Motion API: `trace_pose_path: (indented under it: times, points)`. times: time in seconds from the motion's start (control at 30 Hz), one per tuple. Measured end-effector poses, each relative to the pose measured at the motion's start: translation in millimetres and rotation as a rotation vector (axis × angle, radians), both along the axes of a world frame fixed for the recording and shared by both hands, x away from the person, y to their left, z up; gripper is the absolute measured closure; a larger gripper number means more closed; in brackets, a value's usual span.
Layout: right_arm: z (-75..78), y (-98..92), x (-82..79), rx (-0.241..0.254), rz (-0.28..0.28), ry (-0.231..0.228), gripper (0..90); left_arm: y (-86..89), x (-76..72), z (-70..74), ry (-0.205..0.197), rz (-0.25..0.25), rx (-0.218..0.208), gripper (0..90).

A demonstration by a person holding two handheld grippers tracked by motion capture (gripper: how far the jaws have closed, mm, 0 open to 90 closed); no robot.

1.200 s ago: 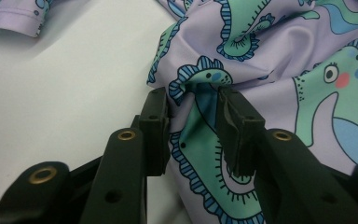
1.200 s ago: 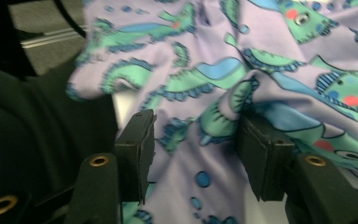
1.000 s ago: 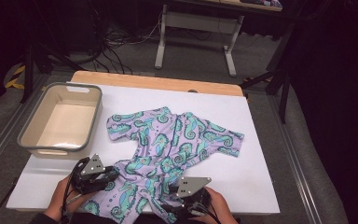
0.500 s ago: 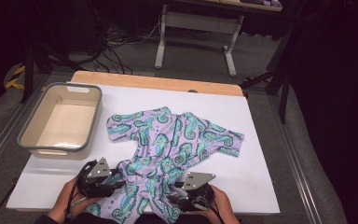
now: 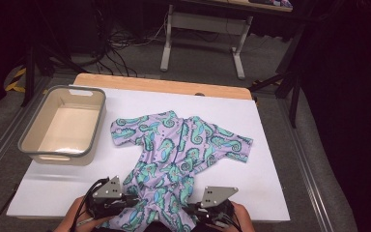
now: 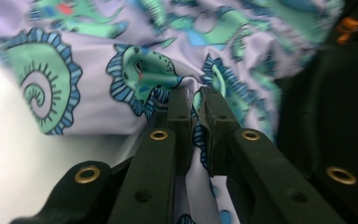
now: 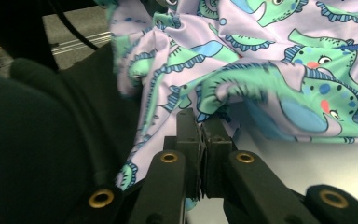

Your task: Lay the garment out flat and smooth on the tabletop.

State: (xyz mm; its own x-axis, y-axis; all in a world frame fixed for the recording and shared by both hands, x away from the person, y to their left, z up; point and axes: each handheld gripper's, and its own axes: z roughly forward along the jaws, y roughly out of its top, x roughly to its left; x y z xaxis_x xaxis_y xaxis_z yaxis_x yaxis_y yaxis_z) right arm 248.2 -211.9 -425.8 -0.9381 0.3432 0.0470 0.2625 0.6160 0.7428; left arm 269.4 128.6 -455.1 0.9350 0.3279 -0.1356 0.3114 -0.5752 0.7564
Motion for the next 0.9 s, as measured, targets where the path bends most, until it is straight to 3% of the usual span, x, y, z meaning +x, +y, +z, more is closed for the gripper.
trace_pose_path:
  times: [0.2, 0.33, 0.4, 0.57, 0.67, 0.83, 0.9]
  points:
    - [8.3, -13.0, -20.0, 0.022, 0.007, -0.01, 86.5, -7.9, -19.7, 7.7, -0.02, -0.042, -0.025, 81.9]
    - [13.1, -20.0, -20.3, 0.047, -0.025, -0.029, 76.5, -7.8, -22.7, 10.0, -0.032, -0.035, -0.018, 80.8]
    - [15.5, -22.2, -16.9, 0.058, -0.067, -0.052, 66.6, -7.8, -22.3, 9.9, -0.04, -0.028, -0.01, 80.7]
    - [11.8, -20.9, 5.1, 0.064, -0.196, -0.093, 55.6, -9.4, -20.3, 8.3, -0.046, -0.029, -0.004, 80.5]
    - [2.5, -12.7, 25.5, 0.026, -0.243, -0.101, 50.4, -8.9, -18.7, 6.9, -0.044, -0.025, -0.003, 80.1]
    - [-12.2, -6.8, 61.4, -0.002, -0.331, -0.084, 47.4, -6.8, -17.7, 6.2, -0.053, -0.019, 0.007, 79.7]
    - [-15.5, -7.3, 71.6, 0.014, -0.366, -0.069, 47.2, -5.3, -16.8, 5.9, -0.058, -0.015, 0.009, 79.3]
